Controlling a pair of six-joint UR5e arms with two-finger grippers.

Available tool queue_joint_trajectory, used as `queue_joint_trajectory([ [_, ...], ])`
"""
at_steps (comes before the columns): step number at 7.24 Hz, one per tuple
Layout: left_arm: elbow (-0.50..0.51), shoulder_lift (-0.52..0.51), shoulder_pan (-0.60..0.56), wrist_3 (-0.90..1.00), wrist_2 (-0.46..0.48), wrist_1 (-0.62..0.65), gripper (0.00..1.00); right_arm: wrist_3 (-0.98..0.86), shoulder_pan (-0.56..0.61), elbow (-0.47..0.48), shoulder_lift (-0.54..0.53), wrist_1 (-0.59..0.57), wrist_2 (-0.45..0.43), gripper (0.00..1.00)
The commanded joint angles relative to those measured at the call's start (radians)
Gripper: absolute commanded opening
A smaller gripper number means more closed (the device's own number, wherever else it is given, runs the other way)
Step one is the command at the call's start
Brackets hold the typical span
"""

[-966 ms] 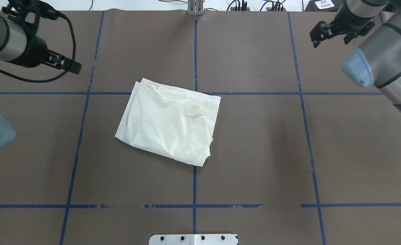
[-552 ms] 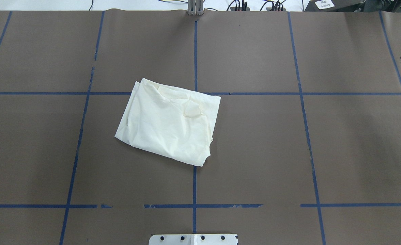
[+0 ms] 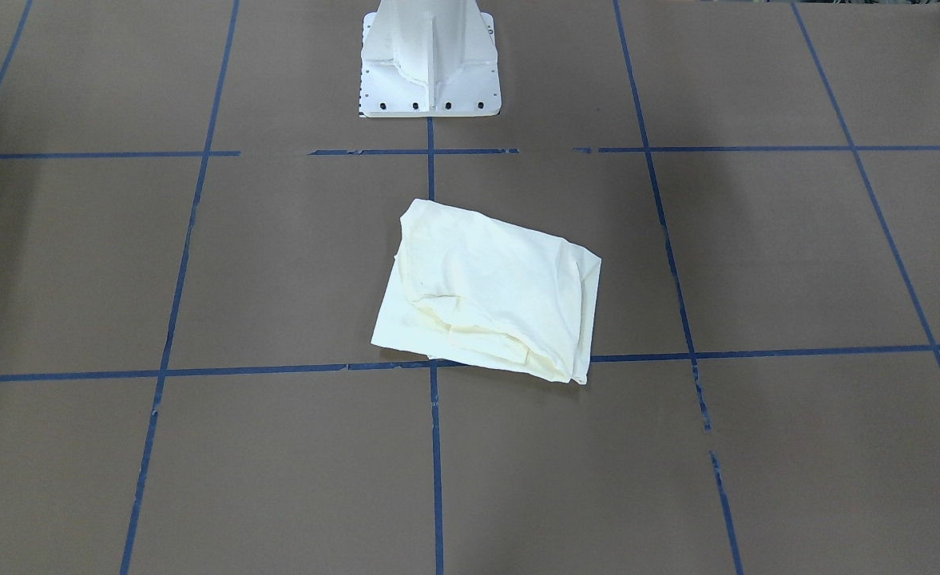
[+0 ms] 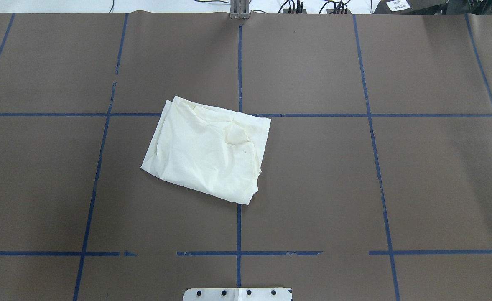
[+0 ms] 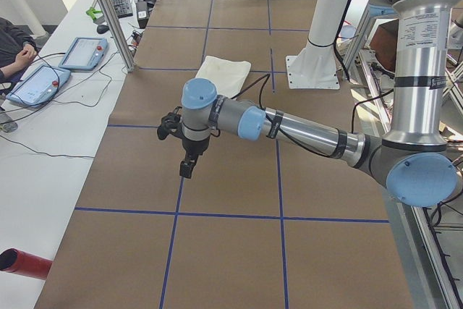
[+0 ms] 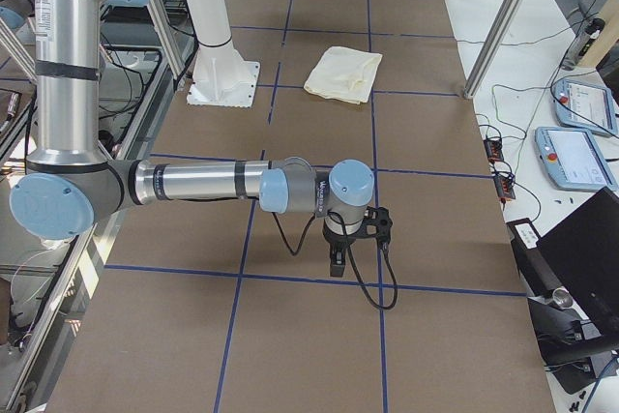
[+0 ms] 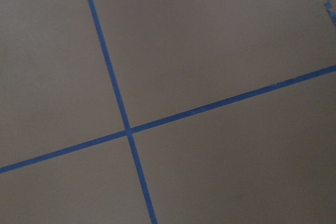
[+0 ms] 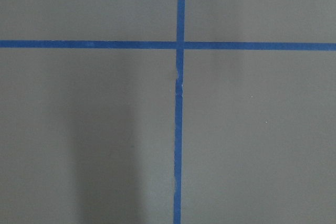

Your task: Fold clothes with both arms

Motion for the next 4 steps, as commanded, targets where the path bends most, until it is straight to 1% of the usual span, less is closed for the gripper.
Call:
queue_joint_trajectory([
  [1,0.019,0.061,-0.05,0.055,-0.03,-0.028,1.0,-0.008,0.038,0.013,-0.031,0.023,-0.011,1.0],
  [2,0.048,0.071,-0.043,0.054,-0.022,-0.037,1.0,-0.007,0.037,0.022,-0.029,0.021,-0.012,1.0],
  [4,0.056,0.074,-0.042,0.062,-0.022,-0.029,1.0,-0.006,0.037,0.022,-0.052,0.015,-0.008,1.0],
])
